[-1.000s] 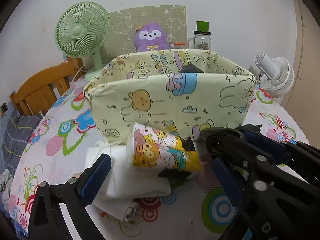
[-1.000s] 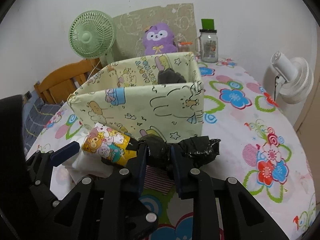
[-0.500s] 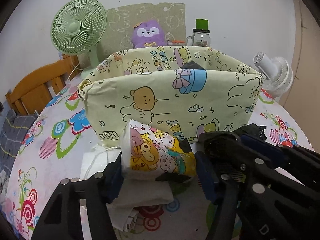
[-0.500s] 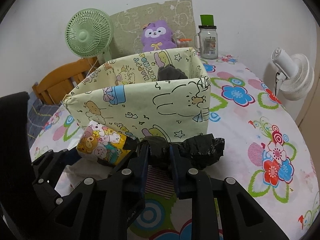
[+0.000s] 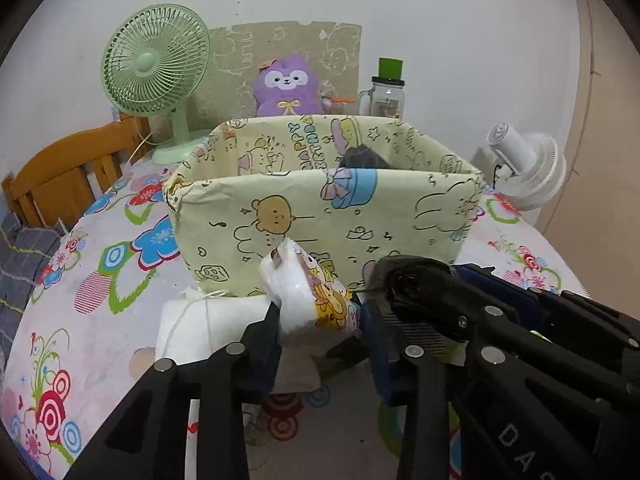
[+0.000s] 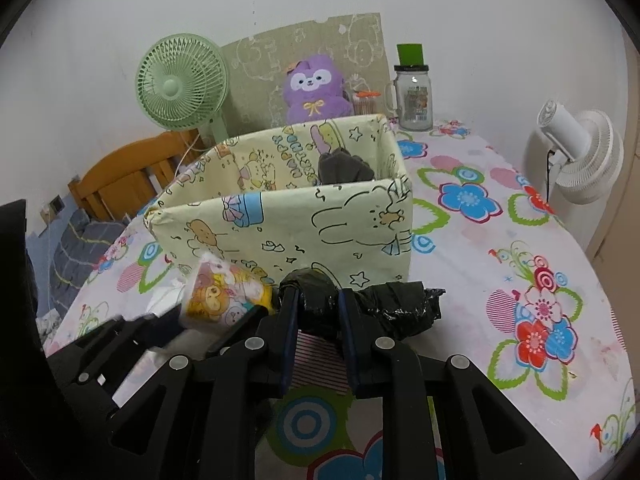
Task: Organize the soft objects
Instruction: 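Grasp the cartoon tissue pack with the left tool while the right tool grasps the black plastic bag, then carry the tissue pack and black bag with both tools over the box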
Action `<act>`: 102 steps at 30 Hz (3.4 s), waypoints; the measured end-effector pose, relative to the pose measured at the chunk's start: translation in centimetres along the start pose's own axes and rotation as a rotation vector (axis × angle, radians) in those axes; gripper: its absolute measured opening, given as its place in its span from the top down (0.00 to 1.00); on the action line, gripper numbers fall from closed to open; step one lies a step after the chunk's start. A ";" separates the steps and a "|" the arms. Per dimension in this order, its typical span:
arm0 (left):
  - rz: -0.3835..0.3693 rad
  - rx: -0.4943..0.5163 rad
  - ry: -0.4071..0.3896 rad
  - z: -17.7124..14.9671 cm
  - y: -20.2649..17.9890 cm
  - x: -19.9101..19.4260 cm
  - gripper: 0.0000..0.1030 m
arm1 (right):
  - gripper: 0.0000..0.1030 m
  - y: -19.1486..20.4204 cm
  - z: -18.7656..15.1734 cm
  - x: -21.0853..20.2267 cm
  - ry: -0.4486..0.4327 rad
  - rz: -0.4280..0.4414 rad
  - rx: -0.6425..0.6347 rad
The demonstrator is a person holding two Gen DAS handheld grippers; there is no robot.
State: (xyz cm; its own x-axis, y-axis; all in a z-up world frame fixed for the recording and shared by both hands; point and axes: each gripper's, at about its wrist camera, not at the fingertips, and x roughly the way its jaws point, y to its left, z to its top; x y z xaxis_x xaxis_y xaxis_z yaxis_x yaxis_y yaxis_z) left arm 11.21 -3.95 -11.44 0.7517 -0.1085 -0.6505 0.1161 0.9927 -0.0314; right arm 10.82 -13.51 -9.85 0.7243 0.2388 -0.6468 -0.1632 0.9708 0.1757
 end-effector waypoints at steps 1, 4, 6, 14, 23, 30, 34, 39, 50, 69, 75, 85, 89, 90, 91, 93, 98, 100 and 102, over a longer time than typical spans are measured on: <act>-0.003 0.002 -0.003 0.0 0.0 -0.2 0.77 | 0.78 0.0 0.0 -0.1 -0.001 0.001 0.000; -0.014 0.000 -0.008 0.0 -0.1 -0.6 0.81 | 0.78 0.1 -0.1 -0.6 -0.007 0.005 0.000; -0.013 0.000 -0.019 0.0 -0.1 -1.0 0.82 | 0.78 0.2 0.0 -0.9 -0.015 0.006 -0.001; -0.007 0.004 -0.054 0.1 -0.1 -2.6 0.82 | 0.78 0.6 0.2 -2.4 -0.044 0.006 -0.008; 0.001 0.012 -0.091 0.8 -0.4 -5.0 0.82 | 0.78 1.2 0.8 -4.7 -0.082 0.007 -0.015; 0.010 0.017 -0.138 1.7 -0.6 -7.7 0.82 | 0.78 1.8 1.6 -7.4 -0.128 0.013 -0.023; 0.007 0.017 -0.157 2.0 -0.8 -9.0 0.82 | 0.78 2.0 2.0 -8.8 -0.149 0.001 -0.021; 0.001 0.021 -0.170 2.4 -1.0 -10.4 0.82 | 0.78 2.3 2.3 -10.2 -0.163 -0.011 -0.021; -0.008 0.011 -0.197 3.7 -1.1 -12.5 0.82 | 0.78 2.7 3.8 -12.5 -0.189 -0.014 -0.022; -0.001 0.015 -0.206 8.6 0.1 -10.4 0.82 | 0.78 3.1 8.8 -9.8 -0.192 -0.009 -0.026; 0.005 0.014 -0.196 10.1 0.7 -8.8 0.82 | 0.78 3.2 10.6 -7.9 -0.179 -0.006 -0.031; 0.017 0.019 -0.169 12.0 1.7 -5.1 0.82 | 0.78 3.0 12.8 -3.9 -0.152 0.007 -0.035; 0.020 0.018 -0.152 12.6 2.1 -3.4 0.82 | 0.78 2.7 13.4 -2.1 -0.137 0.010 -0.038; 0.020 0.017 -0.148 12.8 2.2 -2.9 0.82 | 0.78 2.7 13.6 -1.7 -0.134 0.011 -0.039; 0.021 0.016 -0.144 12.9 2.3 -2.4 0.82 | 0.78 2.6 13.8 -1.2 -0.130 0.011 -0.039; 0.021 0.015 -0.135 13.2 2.4 -1.5 0.82 | 0.78 2.5 14.1 -0.1 -0.119 0.012 -0.038; 0.018 0.011 -0.095 13.5 2.8 1.0 0.82 | 0.78 2.0 14.4 2.4 -0.082 0.012 -0.029; 0.007 0.007 -0.073 13.6 3.0 2.1 0.81 | 0.78 1.8 14.5 3.5 -0.062 0.026 -0.019; 0.005 0.002 -0.057 13.6 3.2 2.8 0.81 | 0.78 1.7 14.6 4.5 -0.043 0.031 -0.015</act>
State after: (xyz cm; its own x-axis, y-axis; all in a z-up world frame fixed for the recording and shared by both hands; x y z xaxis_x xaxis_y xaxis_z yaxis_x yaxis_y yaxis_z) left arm 22.54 -1.77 -3.07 0.7884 -0.1059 -0.6060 0.1134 0.9932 -0.0261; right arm 23.58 -11.12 -1.69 0.7465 0.2682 -0.6089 -0.1957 0.9632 0.1844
